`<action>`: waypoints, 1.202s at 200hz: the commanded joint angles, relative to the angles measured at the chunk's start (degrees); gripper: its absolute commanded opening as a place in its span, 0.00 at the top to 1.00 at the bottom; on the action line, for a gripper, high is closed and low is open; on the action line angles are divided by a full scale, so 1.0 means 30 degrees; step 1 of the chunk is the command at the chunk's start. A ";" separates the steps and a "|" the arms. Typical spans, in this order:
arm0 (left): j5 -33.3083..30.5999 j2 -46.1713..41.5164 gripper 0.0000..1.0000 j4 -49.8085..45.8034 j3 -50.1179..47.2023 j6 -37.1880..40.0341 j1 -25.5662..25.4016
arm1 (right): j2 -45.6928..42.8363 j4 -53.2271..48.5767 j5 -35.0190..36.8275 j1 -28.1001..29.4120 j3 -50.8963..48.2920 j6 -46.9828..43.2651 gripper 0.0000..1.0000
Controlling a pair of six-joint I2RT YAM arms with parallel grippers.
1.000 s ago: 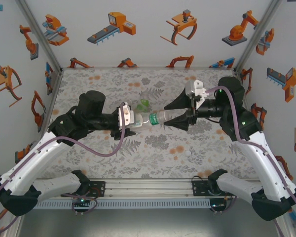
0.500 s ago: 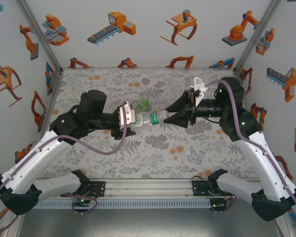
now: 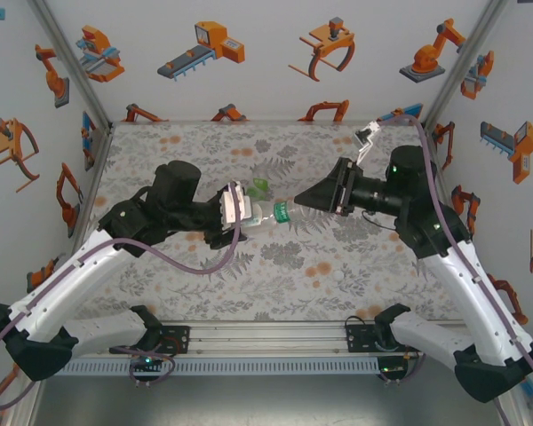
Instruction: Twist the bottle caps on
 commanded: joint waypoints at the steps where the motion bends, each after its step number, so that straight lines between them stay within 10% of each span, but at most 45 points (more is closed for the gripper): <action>1: -0.0796 0.0002 1.00 0.1832 0.0452 -0.0029 0.0038 | 0.1070 -0.4091 -0.0473 0.0164 0.0881 0.6083 1.00; 30: -0.0800 -0.0019 1.00 0.1834 0.0365 0.0051 0.0038 | 0.1897 -0.6388 -0.0451 0.0164 0.2293 0.5944 1.00; 107: -0.0247 0.0308 1.00 0.1839 0.0503 0.0110 -0.0035 | 0.2843 -0.6669 -0.0820 0.0182 0.3479 0.3538 0.42; 240: 0.1101 0.1377 1.00 0.1808 0.1162 0.0041 -0.0283 | 0.2752 -0.4844 -0.0419 0.0177 0.2527 0.4028 0.44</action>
